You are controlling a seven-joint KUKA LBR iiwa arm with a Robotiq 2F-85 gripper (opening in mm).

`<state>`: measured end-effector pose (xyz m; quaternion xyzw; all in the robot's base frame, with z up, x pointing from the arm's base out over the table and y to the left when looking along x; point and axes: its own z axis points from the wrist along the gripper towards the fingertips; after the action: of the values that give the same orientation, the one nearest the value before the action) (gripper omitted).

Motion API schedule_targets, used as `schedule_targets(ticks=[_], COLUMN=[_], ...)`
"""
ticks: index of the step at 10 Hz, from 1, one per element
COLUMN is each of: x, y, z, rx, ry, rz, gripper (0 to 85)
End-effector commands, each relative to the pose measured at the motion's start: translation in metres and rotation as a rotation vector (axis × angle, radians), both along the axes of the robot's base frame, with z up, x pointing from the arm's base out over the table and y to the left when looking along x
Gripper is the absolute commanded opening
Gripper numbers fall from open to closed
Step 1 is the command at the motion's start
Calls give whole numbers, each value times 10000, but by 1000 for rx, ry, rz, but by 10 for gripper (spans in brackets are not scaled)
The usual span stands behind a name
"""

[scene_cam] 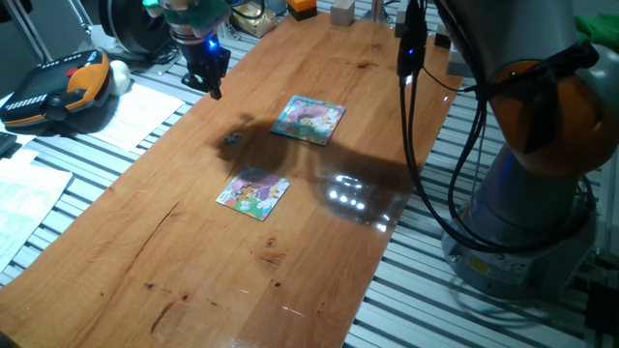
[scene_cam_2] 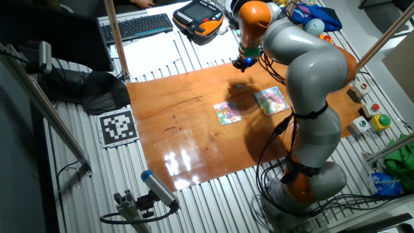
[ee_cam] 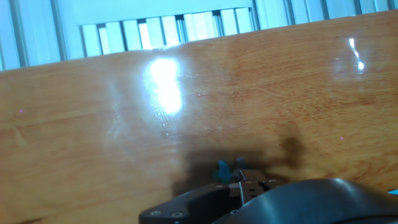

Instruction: Assemble one piece of a puzzle

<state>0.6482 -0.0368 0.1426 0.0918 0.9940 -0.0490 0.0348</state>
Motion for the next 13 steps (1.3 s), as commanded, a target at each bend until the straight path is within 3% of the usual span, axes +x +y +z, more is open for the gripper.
schedule_targets(ticks=[1, 3, 5, 6, 7, 9, 10, 13], x=[1, 30, 76, 100, 115, 134, 154, 123], y=[0, 7, -1, -15, -28, -76, -75, -177], z=[-2, -28, -73, -97, -117, -159, -181, -218], rx=[3, 22, 16, -2, 2, 61, 67, 115], ry=[-5, -34, -85, -103, -112, -77, -73, -108], rz=[-28, -128, -213, -233, -283, -395, -461, -748], gripper=[0, 0, 0, 0, 0, 0, 0, 0])
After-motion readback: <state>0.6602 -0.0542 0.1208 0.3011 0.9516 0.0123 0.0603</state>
